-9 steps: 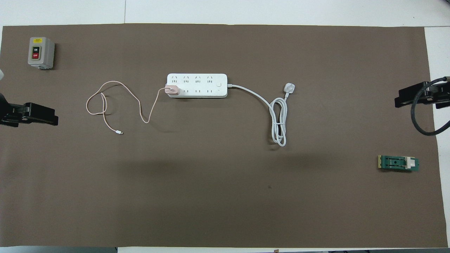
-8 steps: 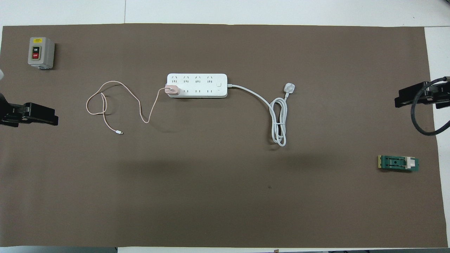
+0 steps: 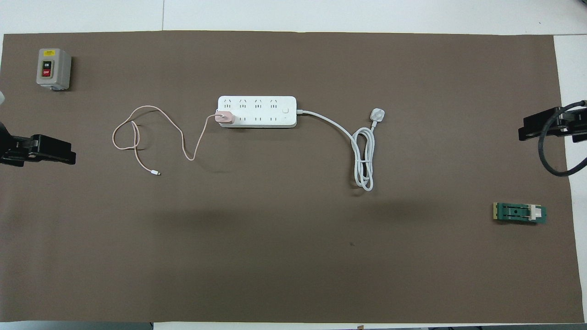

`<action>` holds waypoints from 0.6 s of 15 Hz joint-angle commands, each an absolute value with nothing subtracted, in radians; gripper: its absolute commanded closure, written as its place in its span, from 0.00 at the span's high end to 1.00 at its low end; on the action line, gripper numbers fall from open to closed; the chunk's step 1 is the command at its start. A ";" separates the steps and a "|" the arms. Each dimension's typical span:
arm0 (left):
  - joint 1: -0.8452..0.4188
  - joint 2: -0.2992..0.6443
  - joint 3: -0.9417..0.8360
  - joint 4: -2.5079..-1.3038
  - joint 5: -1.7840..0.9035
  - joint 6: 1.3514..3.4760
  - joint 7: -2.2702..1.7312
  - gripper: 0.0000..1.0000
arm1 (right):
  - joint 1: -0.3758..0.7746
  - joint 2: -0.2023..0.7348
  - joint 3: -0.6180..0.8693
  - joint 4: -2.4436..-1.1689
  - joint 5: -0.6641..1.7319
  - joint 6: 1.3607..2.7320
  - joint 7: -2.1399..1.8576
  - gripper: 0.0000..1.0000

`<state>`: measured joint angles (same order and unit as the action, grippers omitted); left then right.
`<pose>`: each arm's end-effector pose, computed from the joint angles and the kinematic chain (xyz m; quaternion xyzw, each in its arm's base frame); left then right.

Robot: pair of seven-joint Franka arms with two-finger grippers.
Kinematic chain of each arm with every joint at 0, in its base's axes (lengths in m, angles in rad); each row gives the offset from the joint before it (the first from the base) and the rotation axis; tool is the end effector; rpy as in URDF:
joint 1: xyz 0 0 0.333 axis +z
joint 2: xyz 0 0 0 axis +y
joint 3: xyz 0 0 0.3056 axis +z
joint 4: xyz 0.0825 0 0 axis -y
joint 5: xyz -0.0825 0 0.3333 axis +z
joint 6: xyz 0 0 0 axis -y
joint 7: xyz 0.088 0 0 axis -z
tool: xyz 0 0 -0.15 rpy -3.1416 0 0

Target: Unplug charger and place it aside

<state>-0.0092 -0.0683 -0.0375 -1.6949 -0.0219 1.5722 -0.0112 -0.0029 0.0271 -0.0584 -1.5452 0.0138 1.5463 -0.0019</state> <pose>0.4779 -0.0261 0.5527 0.9994 -0.0173 -0.0275 0.0089 0.5074 -0.0287 0.5660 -0.9995 0.0296 0.0128 0.0065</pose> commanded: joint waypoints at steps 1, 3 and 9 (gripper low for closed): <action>-0.017 -0.083 -0.040 -1.713 -0.029 1.562 -0.148 1.00 | 0.000 0.015 -0.052 -1.562 0.003 1.566 -0.012 1.00; -0.037 -0.089 -0.044 -1.733 -0.029 1.589 -0.355 1.00 | 0.000 0.015 -0.052 -1.563 0.020 1.560 -0.012 1.00; -0.106 -0.084 -0.046 -1.824 -0.029 1.782 -1.006 1.00 | -0.002 0.026 -0.052 -1.598 0.112 1.546 0.341 1.00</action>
